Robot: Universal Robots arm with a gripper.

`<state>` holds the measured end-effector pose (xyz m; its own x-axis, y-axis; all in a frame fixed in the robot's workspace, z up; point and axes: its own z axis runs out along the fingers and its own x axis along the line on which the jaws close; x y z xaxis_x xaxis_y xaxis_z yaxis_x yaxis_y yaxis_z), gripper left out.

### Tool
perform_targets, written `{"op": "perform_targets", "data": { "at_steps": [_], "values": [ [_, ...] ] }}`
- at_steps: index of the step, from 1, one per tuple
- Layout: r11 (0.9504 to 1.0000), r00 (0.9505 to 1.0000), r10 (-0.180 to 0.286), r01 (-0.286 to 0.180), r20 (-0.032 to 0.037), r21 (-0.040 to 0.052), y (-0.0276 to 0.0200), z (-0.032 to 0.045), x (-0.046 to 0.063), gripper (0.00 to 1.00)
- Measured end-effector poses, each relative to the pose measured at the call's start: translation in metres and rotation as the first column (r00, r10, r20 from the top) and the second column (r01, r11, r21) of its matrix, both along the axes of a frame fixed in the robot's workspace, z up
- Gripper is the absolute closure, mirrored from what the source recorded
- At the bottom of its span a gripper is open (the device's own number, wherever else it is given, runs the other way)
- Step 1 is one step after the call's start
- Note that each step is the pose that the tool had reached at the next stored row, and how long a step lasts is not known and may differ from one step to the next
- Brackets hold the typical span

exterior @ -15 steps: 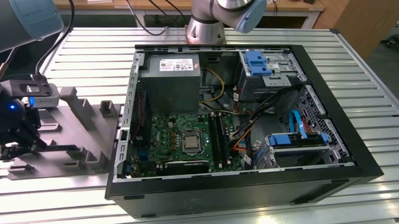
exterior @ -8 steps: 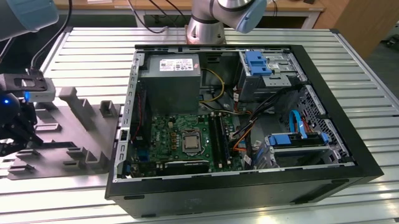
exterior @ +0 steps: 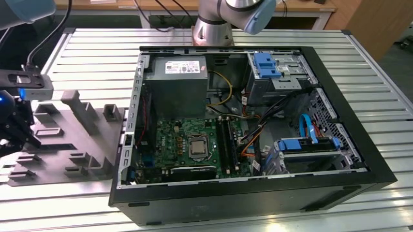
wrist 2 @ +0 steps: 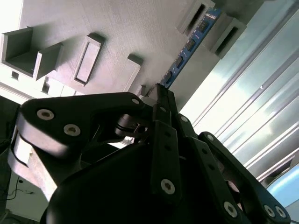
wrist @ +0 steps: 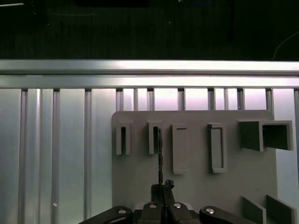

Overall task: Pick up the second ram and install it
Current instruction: 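Pick up the second ram and move it above second insertion slot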

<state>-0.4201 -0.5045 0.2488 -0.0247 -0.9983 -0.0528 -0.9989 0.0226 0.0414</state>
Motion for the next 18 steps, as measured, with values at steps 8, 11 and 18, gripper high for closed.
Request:
{"op": "perform_targets", "data": {
  "at_steps": [8, 11, 18],
  "values": [
    [1.0000, 1.0000, 0.000, 0.000, 0.0000, 0.0002, 0.0000, 0.0136, 0.000, 0.89],
    [1.0000, 1.0000, 0.000, 0.000, 0.0000, 0.0007, 0.0000, 0.0196, 0.000, 0.89],
    [1.0000, 1.0000, 0.000, 0.000, 0.0000, 0.0030, 0.0000, 0.0362, 0.000, 0.89]
  ]
}}
